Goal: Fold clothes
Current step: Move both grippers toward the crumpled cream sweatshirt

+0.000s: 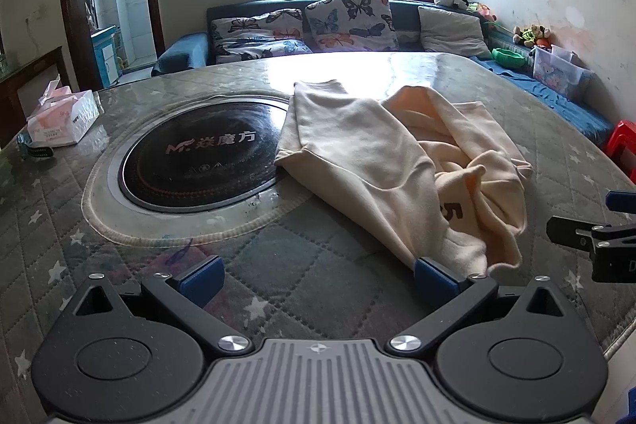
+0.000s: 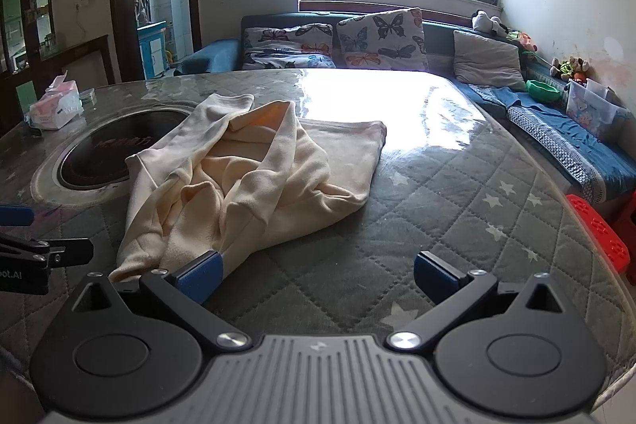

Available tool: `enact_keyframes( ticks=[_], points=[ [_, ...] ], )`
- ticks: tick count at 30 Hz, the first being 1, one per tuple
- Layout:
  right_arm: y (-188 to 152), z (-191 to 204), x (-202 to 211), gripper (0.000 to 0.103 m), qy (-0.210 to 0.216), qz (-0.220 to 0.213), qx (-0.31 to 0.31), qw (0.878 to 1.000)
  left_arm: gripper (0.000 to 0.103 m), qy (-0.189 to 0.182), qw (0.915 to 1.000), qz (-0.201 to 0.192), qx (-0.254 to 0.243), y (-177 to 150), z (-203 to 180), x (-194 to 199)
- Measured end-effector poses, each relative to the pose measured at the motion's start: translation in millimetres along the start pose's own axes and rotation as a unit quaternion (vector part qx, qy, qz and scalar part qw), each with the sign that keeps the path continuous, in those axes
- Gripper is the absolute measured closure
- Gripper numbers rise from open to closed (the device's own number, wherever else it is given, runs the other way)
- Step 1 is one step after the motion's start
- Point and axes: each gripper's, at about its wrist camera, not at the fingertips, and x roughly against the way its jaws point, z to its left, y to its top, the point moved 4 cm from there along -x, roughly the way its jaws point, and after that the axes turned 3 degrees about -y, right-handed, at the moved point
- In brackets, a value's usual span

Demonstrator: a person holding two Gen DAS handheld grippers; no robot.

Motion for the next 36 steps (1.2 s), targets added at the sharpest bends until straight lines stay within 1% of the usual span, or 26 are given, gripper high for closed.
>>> enact_keyframes(
  ticks=[5,12,19,36],
  points=[
    [-0.8,2.0,0.8,0.000,0.001,-0.002,0.001,1.000,0.000,-0.002,1.0000,0.000,-0.002,-1.7,-4.0,-0.5],
    [-1.7,3.3,3.0,0.000,0.004,0.001,0.001,1.000,0.000,-0.010,0.9999,0.007,-0.009,-0.8,-8.2,1.0],
    [-0.5,3.1,1.6,0.000,0.007,0.002,0.002,1.000,0.000,-0.011,0.9998,0.015,-0.013,1.1,-10.8,-2.4],
    [13.1,3.1,-9.1,0.000,0.010,0.002,0.015,1.000,0.000,-0.016,0.9994,0.019,-0.025,16.6,-10.6,-16.2]
  ],
)
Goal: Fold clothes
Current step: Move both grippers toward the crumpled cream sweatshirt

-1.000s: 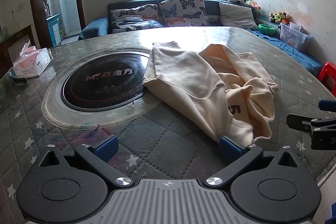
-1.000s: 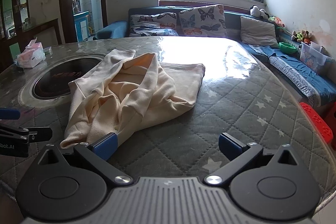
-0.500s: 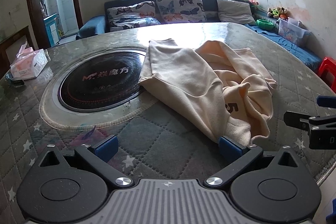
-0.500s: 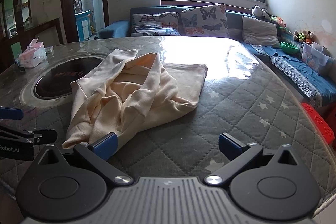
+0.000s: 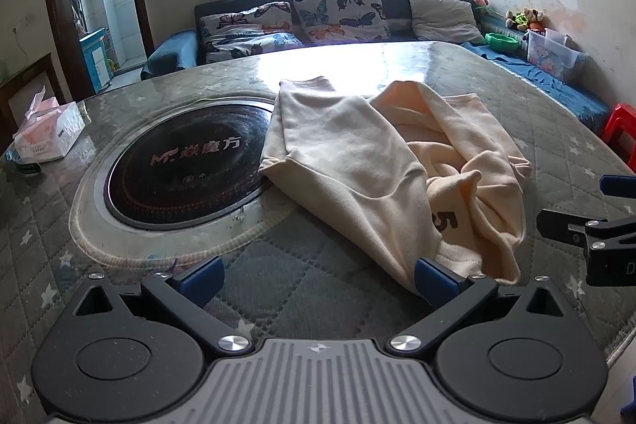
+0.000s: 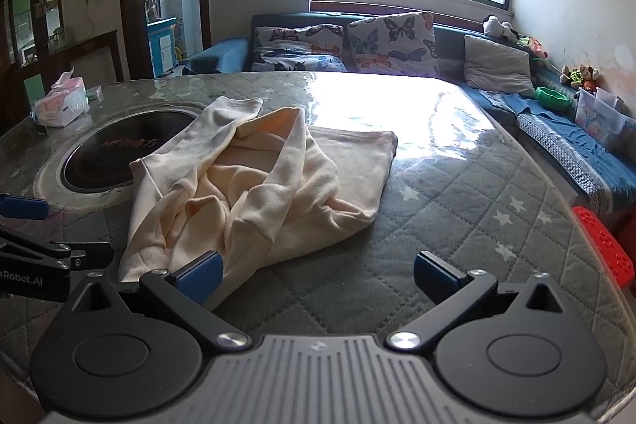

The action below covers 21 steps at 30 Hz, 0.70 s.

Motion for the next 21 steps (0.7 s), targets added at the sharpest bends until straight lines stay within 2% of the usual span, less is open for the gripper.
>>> enact_keyframes(
  ticks=[15,21],
  points=[
    [28.4,-3.9,-22.0,0.001,0.008,-0.001,0.013,1.000,0.000,0.002,1.0000,-0.006,-0.007,30.4,9.9,-17.0],
    [52.9,-11.3,-41.0,0.009,0.018,0.001,0.008,1.000,0.000,-0.005,0.9998,-0.015,-0.009,50.4,12.1,-27.4]
  ],
)
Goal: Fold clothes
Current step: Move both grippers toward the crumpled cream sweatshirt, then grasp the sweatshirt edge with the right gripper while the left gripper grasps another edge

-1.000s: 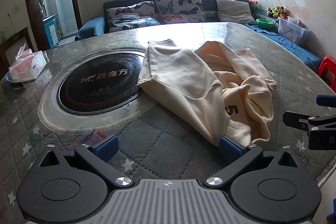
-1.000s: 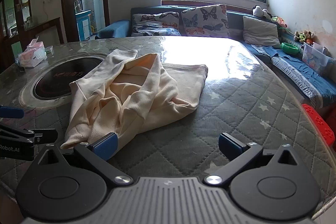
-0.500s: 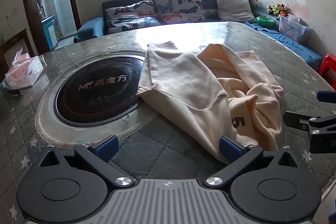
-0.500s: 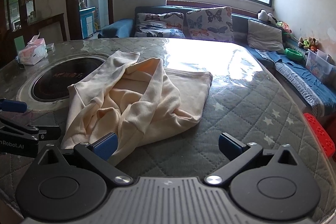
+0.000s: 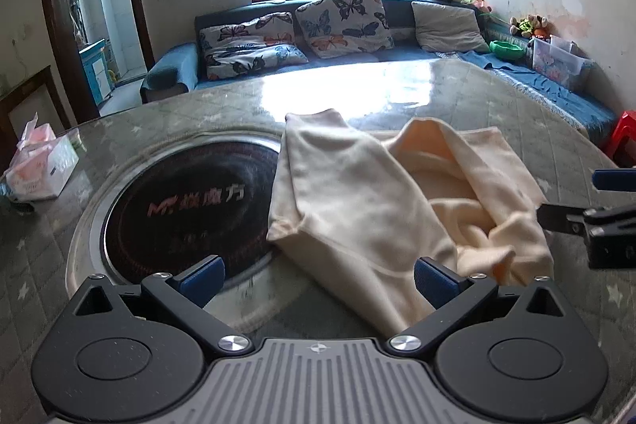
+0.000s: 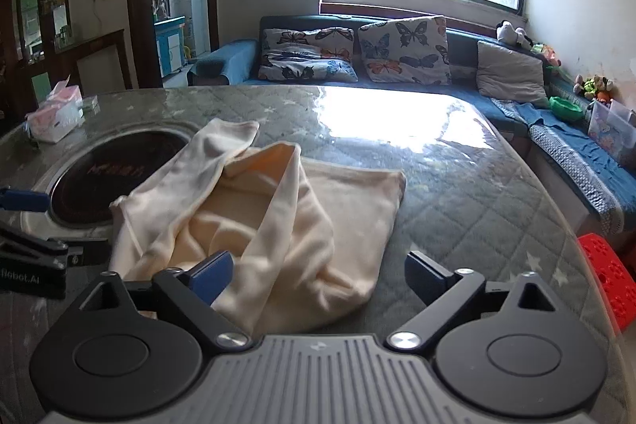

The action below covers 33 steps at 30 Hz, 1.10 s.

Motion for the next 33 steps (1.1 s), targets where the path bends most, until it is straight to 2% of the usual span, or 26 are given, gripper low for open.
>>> enact_keyframes(
  ticks=[6,10,18,21,23,25,26,28,33],
  points=[
    [29.7,-1.7,-34.1,0.021,0.016,0.008,0.007,1.000,0.000,-0.005,1.0000,0.005,0.004,7.9,5.3,-13.4],
    [46.9,1.0,-60.8,0.035,0.025,0.019,0.015,0.999,0.000,-0.002,0.9999,0.015,0.007,7.9,11.6,-22.1],
    [68.6,11.5,-118.9,0.049,0.040,0.047,0.033,0.998,0.000,0.008,0.9992,0.035,0.019,16.0,29.9,-37.2],
    [70.5,14.3,-133.7,0.059,0.045,0.056,0.035,0.997,0.000,0.011,0.9991,0.035,0.018,23.4,32.0,-41.5],
    [70.3,14.6,-146.0,0.071,0.054,0.067,0.034,0.996,0.000,0.011,0.9992,0.034,0.015,28.7,30.0,-43.9],
    [69.3,14.1,-153.1,0.079,0.060,0.075,0.031,0.995,0.000,0.007,0.9994,0.031,0.011,35.2,24.9,-46.5],
    [69.0,13.2,-153.5,0.088,0.060,0.074,0.029,0.995,0.000,0.005,0.9995,0.029,0.008,38.5,22.0,-47.9],
    [68.5,11.3,-154.2,0.095,0.060,0.071,0.025,0.995,0.000,-0.001,0.9996,0.026,0.005,44.6,15.5,-50.6],
    [70.0,-1.1,-135.6,0.099,0.039,0.042,0.024,0.998,0.000,-0.025,0.9995,0.021,-0.001,58.7,-6.0,-62.7]
  ],
)
